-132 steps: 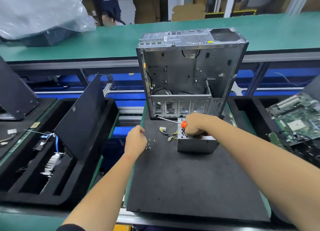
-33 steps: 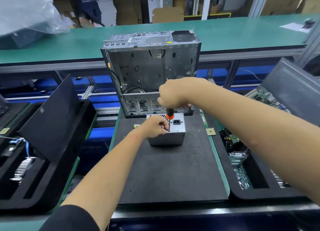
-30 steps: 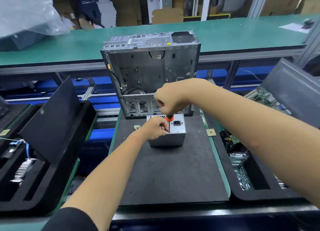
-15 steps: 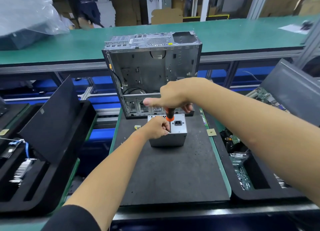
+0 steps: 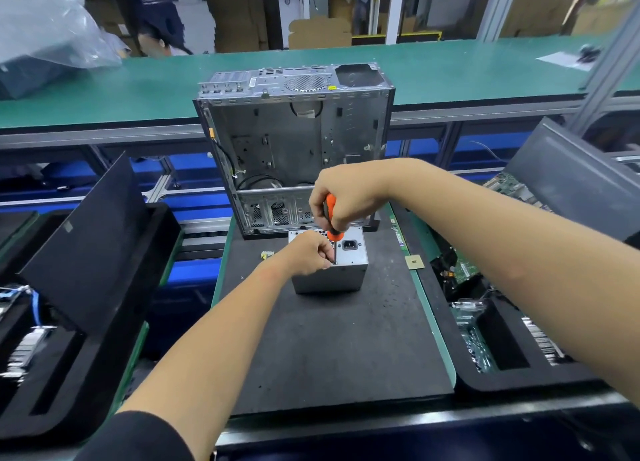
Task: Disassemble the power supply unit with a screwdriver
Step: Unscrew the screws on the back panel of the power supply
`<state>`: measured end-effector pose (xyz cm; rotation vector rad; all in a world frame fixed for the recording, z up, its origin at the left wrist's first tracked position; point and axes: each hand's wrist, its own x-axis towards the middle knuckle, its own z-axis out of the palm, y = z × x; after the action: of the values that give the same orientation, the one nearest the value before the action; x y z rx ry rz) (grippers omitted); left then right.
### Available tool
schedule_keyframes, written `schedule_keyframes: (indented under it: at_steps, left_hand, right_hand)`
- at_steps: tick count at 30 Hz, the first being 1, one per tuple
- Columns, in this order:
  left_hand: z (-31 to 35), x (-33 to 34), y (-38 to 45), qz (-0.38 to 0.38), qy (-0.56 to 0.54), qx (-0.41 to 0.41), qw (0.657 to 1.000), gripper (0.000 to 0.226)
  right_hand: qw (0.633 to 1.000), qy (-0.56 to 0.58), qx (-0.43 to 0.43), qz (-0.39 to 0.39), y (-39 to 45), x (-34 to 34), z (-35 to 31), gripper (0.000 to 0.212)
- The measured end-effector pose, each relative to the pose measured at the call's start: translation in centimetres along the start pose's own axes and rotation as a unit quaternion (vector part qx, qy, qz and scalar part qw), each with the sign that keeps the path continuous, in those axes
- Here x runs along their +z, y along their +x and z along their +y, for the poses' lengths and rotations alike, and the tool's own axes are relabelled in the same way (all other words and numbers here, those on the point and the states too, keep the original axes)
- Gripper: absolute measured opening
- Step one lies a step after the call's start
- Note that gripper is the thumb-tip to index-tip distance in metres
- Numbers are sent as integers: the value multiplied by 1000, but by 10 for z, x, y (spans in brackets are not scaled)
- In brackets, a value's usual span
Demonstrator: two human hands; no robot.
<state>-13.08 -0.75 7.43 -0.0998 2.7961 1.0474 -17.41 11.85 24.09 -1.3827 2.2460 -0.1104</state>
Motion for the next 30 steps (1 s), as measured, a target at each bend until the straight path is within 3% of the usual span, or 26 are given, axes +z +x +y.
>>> schedule_keyframes:
  at_steps: [1,3,5,10,14,16,20,22,26,30]
  left_hand:
    - [1,-1,0,-2,-1,0,1000,9]
    - [2,-2,-1,-9,-5,0,1000,9]
    - [3,-3,-1,-14,-6,-3,1000,10]
    - [7,-5,1,-27,11,-10,1000,10]
    - [8,-6,1,-31,20,-22,999,11]
    - [11,-6,2,-33,18,-31,999,12]
    - [14,-7,3,-45,32,-42,998,13]
    - [14,-6,4,-46,35,-44,997,13]
    - [14,-6,4,-49,35,-44,997,15]
    - [14,-5,4,-47,37,-53,997,16]
  right_hand:
    - [1000,18,15,15,1,2,-1,13]
    - [997,11,62,38,5,3,-2,44]
    - [992,-46,99,56,10,1,-2,54]
    - [993,-93,60,30,8,-11,-2,18]
    - [998,-57,34,1,5,-10,-3,16]
    - [998,-28,57,6,3,-9,-1,2]
    - [986,-68,147,27,7,-8,-1,52]
    - [985,-98,135,42,10,-5,-1,45]
    - [993,-100,6,57,1,-10,-4,9]
    - [997,-69,-11,43,-1,-5,-6,17]
